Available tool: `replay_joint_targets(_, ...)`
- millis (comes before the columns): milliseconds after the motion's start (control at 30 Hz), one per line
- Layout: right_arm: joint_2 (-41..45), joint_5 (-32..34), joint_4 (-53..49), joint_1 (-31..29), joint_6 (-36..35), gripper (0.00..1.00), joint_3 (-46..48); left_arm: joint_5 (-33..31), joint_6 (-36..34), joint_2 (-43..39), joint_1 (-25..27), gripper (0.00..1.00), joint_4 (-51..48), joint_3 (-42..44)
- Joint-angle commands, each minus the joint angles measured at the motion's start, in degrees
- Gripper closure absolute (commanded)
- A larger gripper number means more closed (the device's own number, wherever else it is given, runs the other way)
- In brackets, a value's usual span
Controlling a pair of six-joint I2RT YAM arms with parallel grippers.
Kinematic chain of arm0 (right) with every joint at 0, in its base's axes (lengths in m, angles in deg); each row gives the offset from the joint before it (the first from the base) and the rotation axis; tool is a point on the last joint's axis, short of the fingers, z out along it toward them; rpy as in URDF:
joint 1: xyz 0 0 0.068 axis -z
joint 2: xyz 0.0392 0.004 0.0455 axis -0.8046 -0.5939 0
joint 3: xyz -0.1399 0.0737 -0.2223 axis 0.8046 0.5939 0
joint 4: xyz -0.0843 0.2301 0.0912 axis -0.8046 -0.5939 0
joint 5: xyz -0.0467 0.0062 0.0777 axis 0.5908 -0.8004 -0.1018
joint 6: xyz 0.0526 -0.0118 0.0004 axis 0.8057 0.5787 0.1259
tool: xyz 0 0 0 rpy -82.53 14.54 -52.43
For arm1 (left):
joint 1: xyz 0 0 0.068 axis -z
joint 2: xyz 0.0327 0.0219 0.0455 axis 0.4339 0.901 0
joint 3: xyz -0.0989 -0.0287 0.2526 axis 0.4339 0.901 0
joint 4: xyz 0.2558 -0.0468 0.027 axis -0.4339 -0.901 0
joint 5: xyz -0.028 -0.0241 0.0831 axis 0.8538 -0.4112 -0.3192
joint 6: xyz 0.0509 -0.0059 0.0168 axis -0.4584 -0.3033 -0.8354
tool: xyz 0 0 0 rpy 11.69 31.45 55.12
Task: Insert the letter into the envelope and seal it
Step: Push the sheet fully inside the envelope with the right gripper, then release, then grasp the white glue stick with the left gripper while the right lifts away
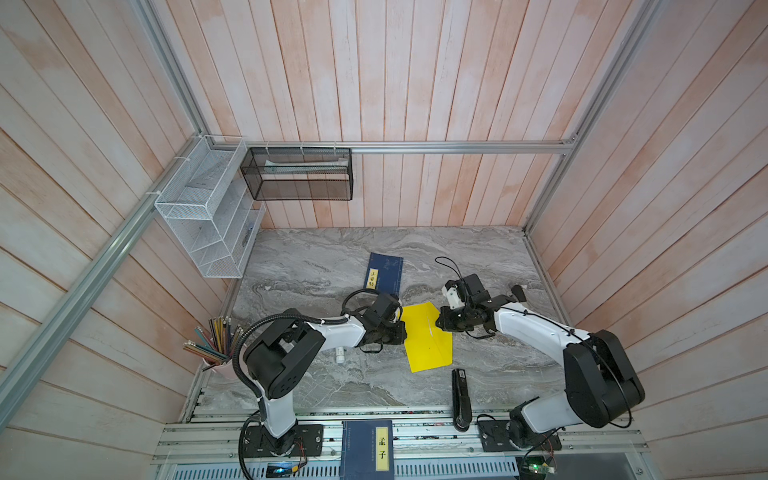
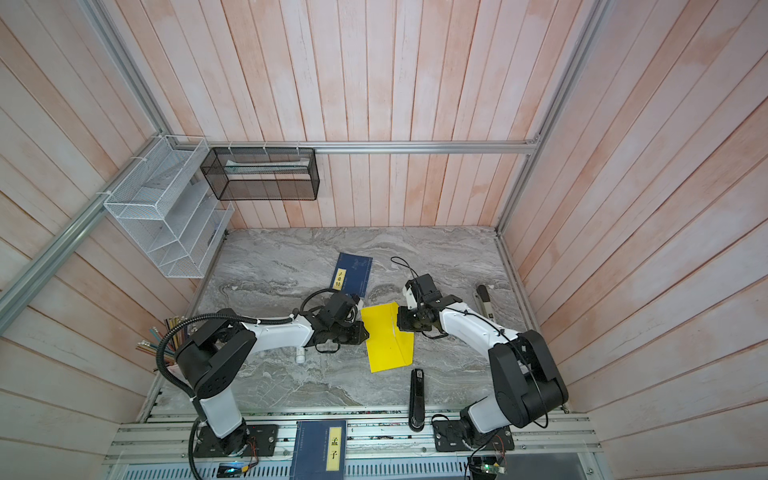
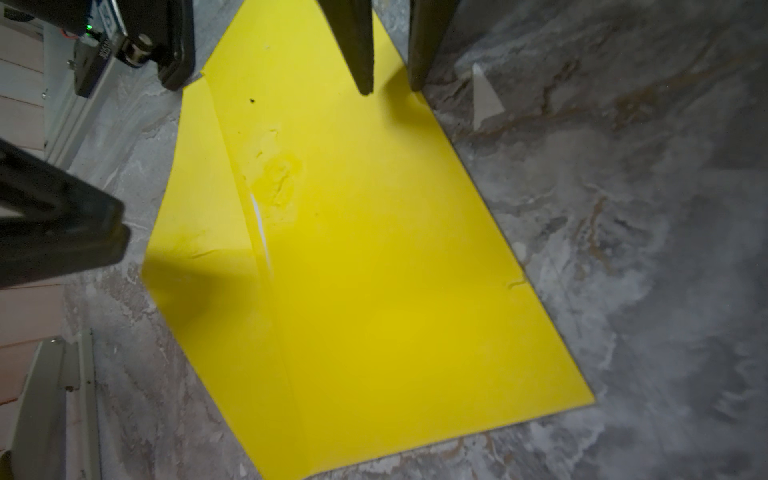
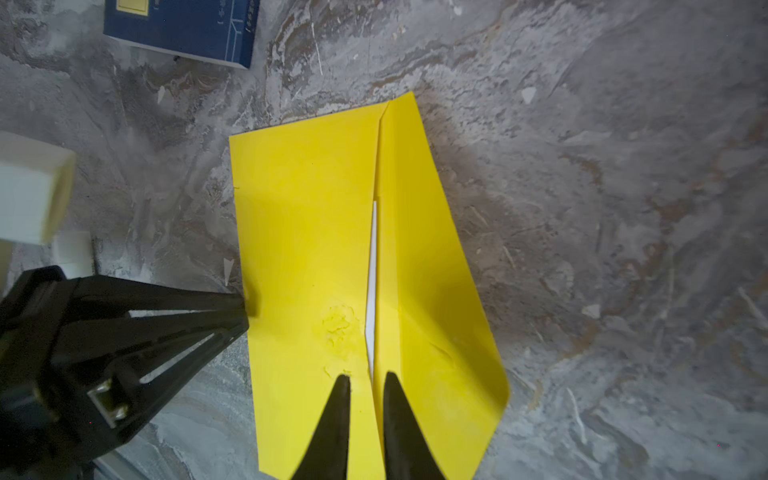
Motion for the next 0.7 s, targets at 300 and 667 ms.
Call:
replay_joint_targets(300, 0.5, 0.1, 0.4, 6.2, -2.5, 0.56, 3.1, -1.5, -1.5, -3.6, -0.4, 0.73, -4.8, -0.2)
replay_joint_targets(667, -4.2, -7.4, 6.6, 5.9, -0.6, 0.65, 4.9, -3.0, -1.7, -13.5, -0.8, 0.64, -7.1, 1.4)
